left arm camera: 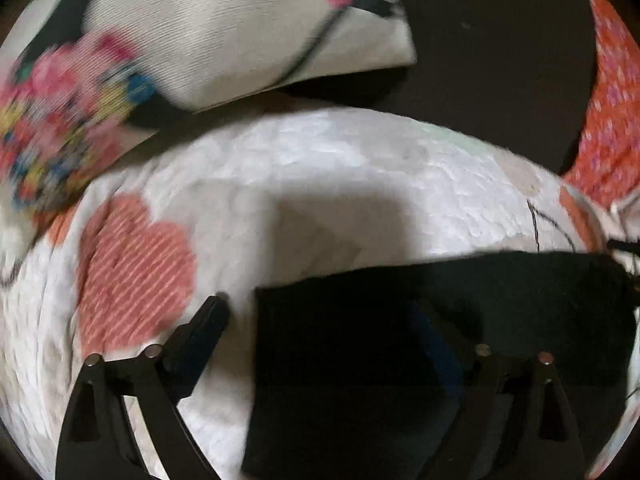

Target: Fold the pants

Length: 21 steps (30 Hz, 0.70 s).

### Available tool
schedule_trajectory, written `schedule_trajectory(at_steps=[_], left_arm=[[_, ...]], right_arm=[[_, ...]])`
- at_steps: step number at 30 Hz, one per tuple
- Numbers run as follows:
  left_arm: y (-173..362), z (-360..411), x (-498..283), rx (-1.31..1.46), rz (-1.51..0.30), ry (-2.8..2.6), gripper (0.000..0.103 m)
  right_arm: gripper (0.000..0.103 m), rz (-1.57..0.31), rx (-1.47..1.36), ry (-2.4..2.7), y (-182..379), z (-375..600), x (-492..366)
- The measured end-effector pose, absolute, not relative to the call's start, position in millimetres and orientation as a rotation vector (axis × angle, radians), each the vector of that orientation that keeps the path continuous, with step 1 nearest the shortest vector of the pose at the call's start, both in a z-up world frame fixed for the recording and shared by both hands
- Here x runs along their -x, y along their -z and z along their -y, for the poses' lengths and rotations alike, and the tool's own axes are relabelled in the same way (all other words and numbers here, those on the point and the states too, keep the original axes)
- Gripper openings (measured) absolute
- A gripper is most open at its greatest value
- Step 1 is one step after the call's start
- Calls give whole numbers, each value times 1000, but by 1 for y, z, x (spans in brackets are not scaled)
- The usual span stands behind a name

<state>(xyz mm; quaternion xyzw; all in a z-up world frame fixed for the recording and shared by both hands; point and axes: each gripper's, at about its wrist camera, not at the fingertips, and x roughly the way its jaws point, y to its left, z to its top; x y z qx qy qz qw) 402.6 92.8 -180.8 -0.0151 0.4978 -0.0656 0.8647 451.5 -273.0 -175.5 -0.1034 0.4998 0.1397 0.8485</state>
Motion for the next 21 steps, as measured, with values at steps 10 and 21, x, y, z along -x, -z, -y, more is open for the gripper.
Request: schedule_trajectory(at_steps=[10, 21], left_arm=[[160, -47, -384, -82, -1048, 276, 9], [96, -59, -321, -131, -899, 281, 9]], right_arm=[[23, -1103, 119, -426, 175, 272, -443], [12, -1004, 56, -409, 128, 280, -367]])
